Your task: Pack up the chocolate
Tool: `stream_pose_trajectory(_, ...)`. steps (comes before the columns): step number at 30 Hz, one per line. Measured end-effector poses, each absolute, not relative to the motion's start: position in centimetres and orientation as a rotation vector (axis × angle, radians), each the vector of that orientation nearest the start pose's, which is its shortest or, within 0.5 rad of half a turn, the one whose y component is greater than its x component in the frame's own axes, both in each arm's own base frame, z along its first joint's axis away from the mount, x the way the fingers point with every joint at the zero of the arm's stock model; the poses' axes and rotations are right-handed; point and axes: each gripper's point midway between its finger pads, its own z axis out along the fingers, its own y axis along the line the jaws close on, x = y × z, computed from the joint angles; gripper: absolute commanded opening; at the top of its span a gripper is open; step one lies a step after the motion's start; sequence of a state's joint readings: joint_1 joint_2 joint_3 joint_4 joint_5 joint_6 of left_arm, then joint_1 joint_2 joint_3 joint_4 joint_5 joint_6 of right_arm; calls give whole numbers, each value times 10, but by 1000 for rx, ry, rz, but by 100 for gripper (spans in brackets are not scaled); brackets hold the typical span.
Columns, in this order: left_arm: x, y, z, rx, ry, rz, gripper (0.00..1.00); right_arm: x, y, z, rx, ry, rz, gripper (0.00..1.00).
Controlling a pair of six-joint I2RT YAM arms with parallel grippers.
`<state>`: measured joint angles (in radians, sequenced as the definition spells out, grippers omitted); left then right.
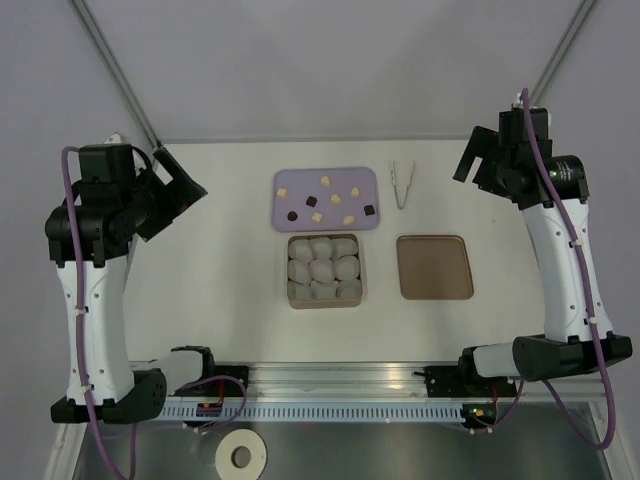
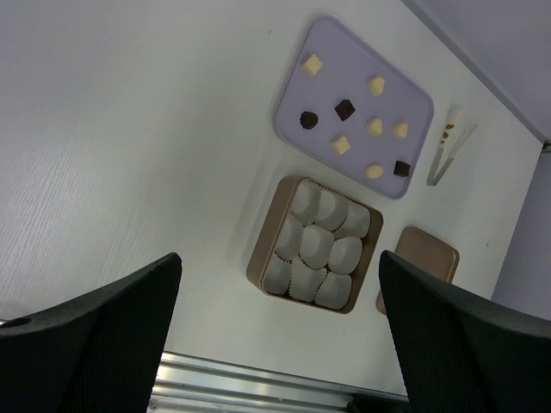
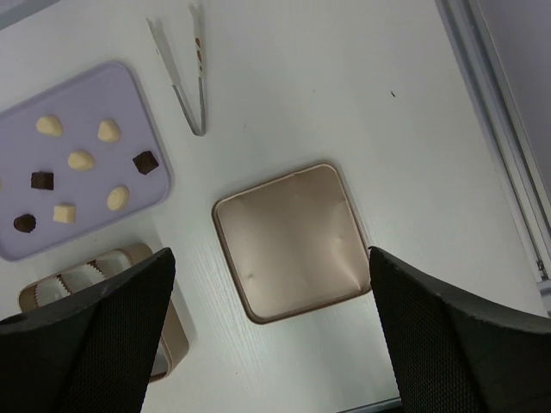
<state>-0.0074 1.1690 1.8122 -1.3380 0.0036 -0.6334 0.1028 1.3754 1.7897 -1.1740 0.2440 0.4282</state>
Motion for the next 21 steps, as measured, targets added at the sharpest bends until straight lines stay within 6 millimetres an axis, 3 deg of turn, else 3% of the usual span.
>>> stream_pose_trajectory(4, 247, -28, 365, -701, 2185, -348, 100, 336, 11, 338, 440, 2199, 10, 98)
stream_pose_trajectory(8, 247, -28, 358, -707, 2204, -343, 100, 356, 29, 349, 360, 2157, 127, 98)
stream_pose_trajectory(11, 248, -29, 349, -712, 2231, -334, 100, 386, 45, 343, 308, 2163, 180, 98)
stream_pose_trajectory(14, 247, -31, 327, -724, 2296, -335, 100, 418, 59, 308, 259, 2228, 152, 98)
stream_pose_trajectory(21, 249, -33, 273, -757, 2408, -308, 100, 478, 91, 194, 191, 2400, 2, 98)
